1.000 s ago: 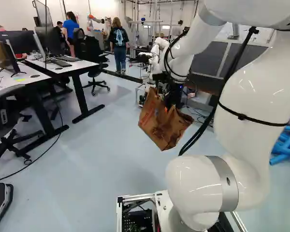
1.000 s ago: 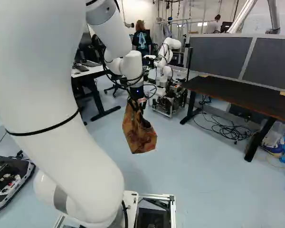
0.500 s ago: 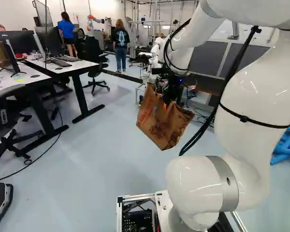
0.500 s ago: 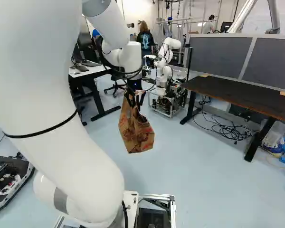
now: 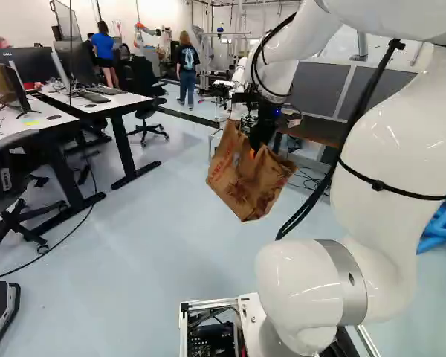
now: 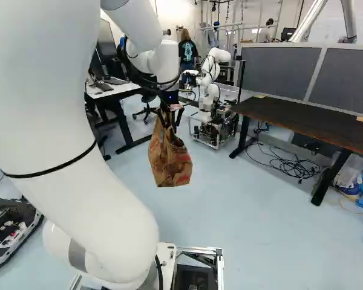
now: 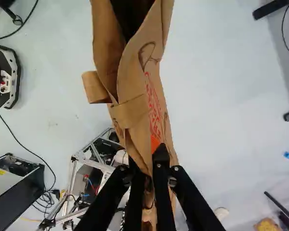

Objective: Pick up the bag on the ground and place it on the table

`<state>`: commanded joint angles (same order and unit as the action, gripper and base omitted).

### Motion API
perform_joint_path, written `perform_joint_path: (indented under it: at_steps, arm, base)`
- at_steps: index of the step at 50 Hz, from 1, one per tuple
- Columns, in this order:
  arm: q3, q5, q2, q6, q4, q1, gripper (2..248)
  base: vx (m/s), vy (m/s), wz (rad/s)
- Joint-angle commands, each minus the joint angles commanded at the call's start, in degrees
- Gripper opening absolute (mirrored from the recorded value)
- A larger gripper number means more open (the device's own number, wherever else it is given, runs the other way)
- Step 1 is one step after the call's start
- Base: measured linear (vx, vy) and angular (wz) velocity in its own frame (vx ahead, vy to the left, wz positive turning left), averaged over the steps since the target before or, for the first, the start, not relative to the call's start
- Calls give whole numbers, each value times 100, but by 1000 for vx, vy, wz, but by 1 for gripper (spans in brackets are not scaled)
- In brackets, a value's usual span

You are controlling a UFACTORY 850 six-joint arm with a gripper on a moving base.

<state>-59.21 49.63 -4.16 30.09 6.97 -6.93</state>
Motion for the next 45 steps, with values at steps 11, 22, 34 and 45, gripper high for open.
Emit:
perform_joint_path:
  at_steps: [11, 22, 34, 45]
  arm:
    - [-231, 2, -16, 0, -5, 24, 27]
    - [-437, 119, -9, 0, -5, 44, 27]
    - [-576, 303, 37, 0, -5, 56, 27]
    - [-712, 494, 97, 0, -5, 67, 27]
  base:
    - [0, 0, 0]
    - [0, 0, 0]
    - [0, 0, 0]
    - [0, 0, 0]
